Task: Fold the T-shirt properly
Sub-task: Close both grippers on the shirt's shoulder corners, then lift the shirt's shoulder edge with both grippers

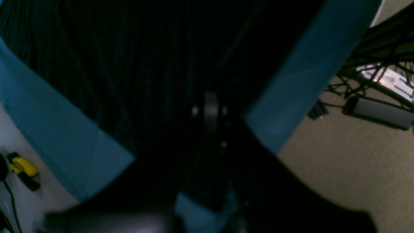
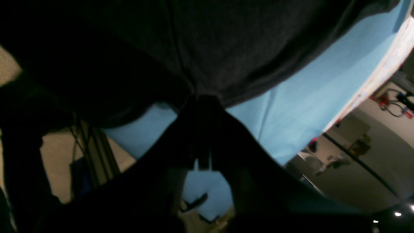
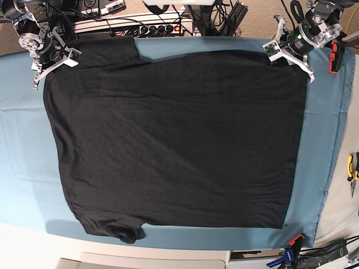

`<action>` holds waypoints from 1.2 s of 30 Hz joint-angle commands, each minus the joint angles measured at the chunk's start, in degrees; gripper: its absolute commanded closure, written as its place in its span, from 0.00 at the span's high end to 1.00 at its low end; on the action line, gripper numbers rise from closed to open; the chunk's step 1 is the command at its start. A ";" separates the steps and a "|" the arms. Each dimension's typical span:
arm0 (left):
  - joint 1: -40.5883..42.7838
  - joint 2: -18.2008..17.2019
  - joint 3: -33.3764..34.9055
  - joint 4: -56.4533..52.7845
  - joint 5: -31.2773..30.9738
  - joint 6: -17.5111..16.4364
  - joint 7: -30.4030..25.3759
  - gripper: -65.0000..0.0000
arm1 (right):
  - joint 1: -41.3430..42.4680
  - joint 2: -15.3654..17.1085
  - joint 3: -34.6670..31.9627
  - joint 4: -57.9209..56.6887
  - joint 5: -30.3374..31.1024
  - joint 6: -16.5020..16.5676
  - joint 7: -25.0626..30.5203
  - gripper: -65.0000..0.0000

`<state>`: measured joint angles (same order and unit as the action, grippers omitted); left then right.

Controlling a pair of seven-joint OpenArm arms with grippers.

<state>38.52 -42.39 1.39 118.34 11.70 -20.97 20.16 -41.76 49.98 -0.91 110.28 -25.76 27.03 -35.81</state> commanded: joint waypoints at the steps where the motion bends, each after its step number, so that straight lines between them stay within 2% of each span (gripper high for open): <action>1: 0.20 -0.85 -0.39 0.98 -0.20 0.61 -0.57 0.00 | 0.00 1.01 0.63 0.79 0.09 -0.59 -0.98 0.08; 3: 0.17 -0.83 -0.39 0.98 -0.20 0.61 -0.59 0.00 | -0.02 1.03 0.63 0.79 0.50 -0.59 -2.80 0.33; 4: 0.17 -0.83 -0.39 0.98 -0.20 0.61 -0.61 0.00 | -0.04 1.05 0.63 0.79 0.50 -0.61 -3.76 0.42; 5: 0.17 -0.83 -0.39 0.98 -0.20 0.61 -0.59 0.00 | -0.15 1.16 0.63 0.79 0.50 -0.63 -4.63 0.46; 9: 0.20 -0.83 -0.39 0.96 -0.20 0.59 -0.59 0.00 | -0.17 1.16 0.63 0.79 2.14 0.02 -7.41 0.46; 15: 0.20 -0.83 -0.39 0.96 -0.22 0.61 -0.59 0.00 | -0.17 1.18 0.61 0.76 4.57 4.33 -8.09 0.46; 21: 0.20 -0.81 -0.39 0.96 -0.24 0.59 -0.61 0.00 | -0.15 1.62 0.63 0.61 4.50 3.52 -14.36 0.46; 27: 0.17 -0.81 -0.39 0.96 -0.22 0.59 -0.63 0.00 | -0.13 1.75 0.61 0.61 3.87 0.52 -12.70 0.46; 36: 0.17 -0.81 -0.39 0.96 -0.22 0.59 -0.66 0.00 | -0.13 1.57 0.44 -4.31 3.87 0.55 -11.06 0.46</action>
<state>38.50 -42.41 1.39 118.34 11.70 -20.97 20.14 -41.91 50.46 -0.89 105.38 -21.08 28.12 -46.48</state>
